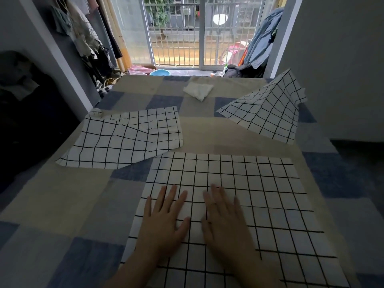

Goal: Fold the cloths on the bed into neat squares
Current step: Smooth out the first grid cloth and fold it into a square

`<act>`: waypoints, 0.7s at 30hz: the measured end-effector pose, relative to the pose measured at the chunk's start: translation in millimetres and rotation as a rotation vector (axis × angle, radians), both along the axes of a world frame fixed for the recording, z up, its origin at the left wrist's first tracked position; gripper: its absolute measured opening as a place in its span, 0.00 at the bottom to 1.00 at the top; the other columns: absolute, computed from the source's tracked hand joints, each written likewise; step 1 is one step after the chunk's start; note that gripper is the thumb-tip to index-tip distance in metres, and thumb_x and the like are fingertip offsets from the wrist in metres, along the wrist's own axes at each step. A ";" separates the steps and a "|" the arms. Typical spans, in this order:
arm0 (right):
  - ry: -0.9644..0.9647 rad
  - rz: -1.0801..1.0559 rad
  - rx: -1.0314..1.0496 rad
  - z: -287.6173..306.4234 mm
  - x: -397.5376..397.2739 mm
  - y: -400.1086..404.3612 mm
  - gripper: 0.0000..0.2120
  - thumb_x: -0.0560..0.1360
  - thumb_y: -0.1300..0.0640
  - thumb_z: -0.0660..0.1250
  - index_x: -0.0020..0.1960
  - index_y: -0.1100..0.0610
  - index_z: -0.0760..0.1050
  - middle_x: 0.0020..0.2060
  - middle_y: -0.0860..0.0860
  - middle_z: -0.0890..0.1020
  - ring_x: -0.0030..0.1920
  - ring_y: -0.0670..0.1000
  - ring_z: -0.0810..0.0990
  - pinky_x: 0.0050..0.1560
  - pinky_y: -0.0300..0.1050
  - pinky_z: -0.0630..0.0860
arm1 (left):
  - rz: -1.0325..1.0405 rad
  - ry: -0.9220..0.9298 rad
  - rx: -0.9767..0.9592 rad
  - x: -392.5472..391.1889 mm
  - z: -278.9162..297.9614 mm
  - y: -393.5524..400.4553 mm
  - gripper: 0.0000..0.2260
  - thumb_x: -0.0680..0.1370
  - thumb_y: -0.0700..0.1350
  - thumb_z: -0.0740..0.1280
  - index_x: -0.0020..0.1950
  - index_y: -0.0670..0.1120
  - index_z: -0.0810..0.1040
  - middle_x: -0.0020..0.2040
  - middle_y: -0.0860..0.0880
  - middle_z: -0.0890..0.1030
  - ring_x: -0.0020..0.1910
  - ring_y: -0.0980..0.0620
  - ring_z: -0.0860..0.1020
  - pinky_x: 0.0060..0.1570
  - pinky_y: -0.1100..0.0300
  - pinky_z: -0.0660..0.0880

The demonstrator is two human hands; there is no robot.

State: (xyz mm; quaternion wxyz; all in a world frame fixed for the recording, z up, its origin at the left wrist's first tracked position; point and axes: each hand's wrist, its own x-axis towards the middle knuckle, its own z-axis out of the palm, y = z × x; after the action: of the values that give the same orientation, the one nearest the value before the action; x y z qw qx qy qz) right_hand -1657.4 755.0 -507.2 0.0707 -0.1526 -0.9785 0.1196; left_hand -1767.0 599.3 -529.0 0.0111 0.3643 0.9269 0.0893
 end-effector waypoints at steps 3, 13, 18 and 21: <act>-0.063 0.005 -0.007 -13.3 -8.4 -19.5 0.27 0.77 0.44 0.54 0.74 0.51 0.63 0.75 0.50 0.63 0.75 0.52 0.61 0.68 0.56 0.54 | -0.004 0.002 0.002 -0.7 -1.2 -0.3 0.29 0.78 0.64 0.48 0.78 0.60 0.48 0.79 0.54 0.46 0.78 0.52 0.40 0.72 0.44 0.42; -0.109 -0.083 -0.010 -15.4 21.4 15.8 0.30 0.77 0.41 0.51 0.77 0.47 0.54 0.76 0.46 0.55 0.77 0.49 0.53 0.72 0.53 0.48 | -0.008 -0.001 -0.009 -1.1 1.0 -1.2 0.30 0.78 0.65 0.46 0.78 0.60 0.45 0.79 0.55 0.43 0.77 0.52 0.38 0.73 0.44 0.40; -0.133 -0.234 -0.020 -8.9 59.7 62.4 0.31 0.75 0.35 0.37 0.77 0.41 0.39 0.77 0.41 0.41 0.76 0.43 0.35 0.76 0.51 0.40 | -0.004 -0.011 -0.006 -1.7 1.7 -2.3 0.30 0.77 0.66 0.44 0.78 0.61 0.43 0.79 0.55 0.41 0.77 0.52 0.36 0.73 0.44 0.39; -0.146 -0.338 -0.019 -4.7 71.5 73.1 0.32 0.74 0.35 0.35 0.77 0.41 0.41 0.77 0.42 0.42 0.76 0.44 0.37 0.76 0.53 0.42 | -0.004 -0.009 0.003 -0.9 1.6 -2.2 0.30 0.78 0.66 0.45 0.78 0.60 0.45 0.79 0.54 0.42 0.77 0.51 0.38 0.73 0.43 0.41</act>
State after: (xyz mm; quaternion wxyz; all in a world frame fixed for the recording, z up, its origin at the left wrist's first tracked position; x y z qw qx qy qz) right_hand -1585.9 828.1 -511.9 0.0170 -0.3236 -0.9403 0.1041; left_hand -1768.0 597.2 -527.4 0.0147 0.3658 0.9260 0.0922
